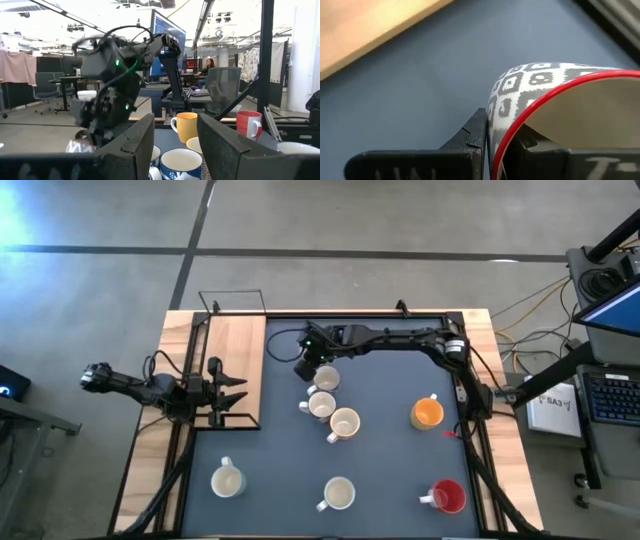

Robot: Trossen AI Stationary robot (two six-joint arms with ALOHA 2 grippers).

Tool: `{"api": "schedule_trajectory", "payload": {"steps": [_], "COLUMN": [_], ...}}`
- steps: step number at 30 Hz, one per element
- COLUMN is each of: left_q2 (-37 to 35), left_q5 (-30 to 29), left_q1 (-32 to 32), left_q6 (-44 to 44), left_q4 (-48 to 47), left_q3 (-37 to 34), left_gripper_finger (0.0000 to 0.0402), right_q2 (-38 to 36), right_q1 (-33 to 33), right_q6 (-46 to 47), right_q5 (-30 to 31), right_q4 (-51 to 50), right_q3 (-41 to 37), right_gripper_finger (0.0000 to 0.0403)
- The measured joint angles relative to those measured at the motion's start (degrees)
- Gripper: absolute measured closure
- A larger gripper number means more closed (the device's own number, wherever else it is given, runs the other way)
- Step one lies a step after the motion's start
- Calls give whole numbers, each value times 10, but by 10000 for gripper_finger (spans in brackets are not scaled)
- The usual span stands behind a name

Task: Place coffee mugs
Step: Put the gray patterned mug on the shelf

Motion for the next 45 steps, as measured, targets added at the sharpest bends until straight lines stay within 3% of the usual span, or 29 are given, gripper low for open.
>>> {"api": "schedule_trajectory", "payload": {"steps": [14,27,45], "left_q2": [6,7,7], "left_q5": [0,0,0], "left_q1": [0,0,0], "left_q6": [0,0,0], "left_q4": [0,1,0], "left_q3": [0,0,0], "left_gripper_finger": [269,269,269], "right_q2": [34,28,28], "right_q1": [1,-1,0], "right_q6": [18,15,-12], "right_q5": [-5,-15,-13], "right_q4": [-8,2,4], "right_q3": [1,16,60], "right_gripper_finger": [369,287,298]}}
